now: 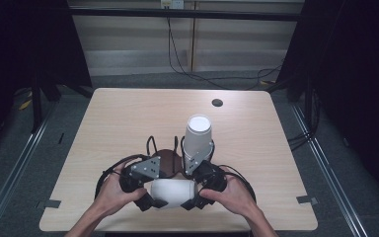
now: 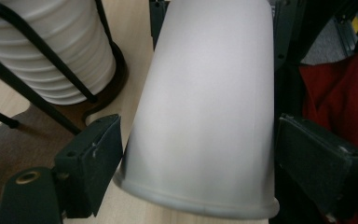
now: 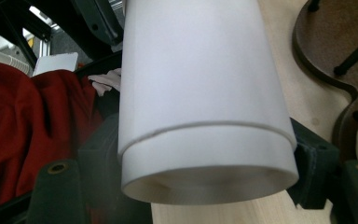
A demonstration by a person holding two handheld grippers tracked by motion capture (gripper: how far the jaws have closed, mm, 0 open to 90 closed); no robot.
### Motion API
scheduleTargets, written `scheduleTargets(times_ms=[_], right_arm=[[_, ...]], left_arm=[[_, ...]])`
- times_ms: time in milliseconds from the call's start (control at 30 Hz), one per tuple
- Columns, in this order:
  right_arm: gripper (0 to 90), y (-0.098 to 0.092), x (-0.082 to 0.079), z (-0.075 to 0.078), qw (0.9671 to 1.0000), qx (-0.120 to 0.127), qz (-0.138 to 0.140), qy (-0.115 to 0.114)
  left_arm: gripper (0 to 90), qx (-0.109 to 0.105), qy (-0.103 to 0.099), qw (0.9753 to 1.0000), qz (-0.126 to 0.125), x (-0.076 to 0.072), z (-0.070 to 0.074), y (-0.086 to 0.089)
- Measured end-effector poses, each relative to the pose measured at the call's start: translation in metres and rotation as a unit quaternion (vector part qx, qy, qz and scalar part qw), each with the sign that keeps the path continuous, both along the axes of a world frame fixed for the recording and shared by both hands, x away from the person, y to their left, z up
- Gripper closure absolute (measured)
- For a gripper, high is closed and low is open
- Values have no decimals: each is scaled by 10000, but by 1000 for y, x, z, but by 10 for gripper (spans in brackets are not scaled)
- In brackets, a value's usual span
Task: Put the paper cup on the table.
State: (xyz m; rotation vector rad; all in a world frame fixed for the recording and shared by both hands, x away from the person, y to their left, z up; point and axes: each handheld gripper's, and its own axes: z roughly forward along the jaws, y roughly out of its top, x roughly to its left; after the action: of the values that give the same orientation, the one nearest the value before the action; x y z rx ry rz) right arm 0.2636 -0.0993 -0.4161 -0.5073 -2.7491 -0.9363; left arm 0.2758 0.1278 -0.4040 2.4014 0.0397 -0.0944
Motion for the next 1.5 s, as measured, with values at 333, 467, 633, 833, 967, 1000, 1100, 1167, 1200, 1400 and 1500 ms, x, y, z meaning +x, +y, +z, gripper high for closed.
scheduleTargets(times_ms=[333,467,633,833,967,1000,1100,1167,1200,1400,1500], right_arm=[[266,-13,0,-2,9998,-5,-172,74],[266,-20,2,-3,9995,69,-309,43],[266,-24,3,-3,9991,135,-391,36],[265,-27,5,-2,9985,262,-474,-10],[265,-30,4,0,9975,452,-536,14],[265,-31,4,0,9973,487,-545,-17],[265,-32,4,0,9966,574,-584,-16],[264,-34,5,1,9960,660,-595,-69],[264,-35,5,1,9954,726,-623,-90],[264,-41,5,3,9923,972,-745,-183],[264,-44,8,2,9896,1172,-811,-189]], left_arm=[[158,-381,298,9975,515,7,5,17],[159,-519,222,9956,745,3,5,24],[159,-697,214,9927,961,1,5,37],[158,-1065,185,9888,1027,-1,7,49],[158,-1085,247,9876,1103,-1,1,51],[158,-1086,269,9875,1109,-1,0,51],[159,-1146,323,9861,1161,0,-4,51],[158,-1235,374,9840,1232,0,-6,52],[158,-1241,433,9837,1229,0,-7,53],[157,-1366,487,9810,1291,-2,-8,59],[157,-1310,426,9819,1300,-4,-9,59]])
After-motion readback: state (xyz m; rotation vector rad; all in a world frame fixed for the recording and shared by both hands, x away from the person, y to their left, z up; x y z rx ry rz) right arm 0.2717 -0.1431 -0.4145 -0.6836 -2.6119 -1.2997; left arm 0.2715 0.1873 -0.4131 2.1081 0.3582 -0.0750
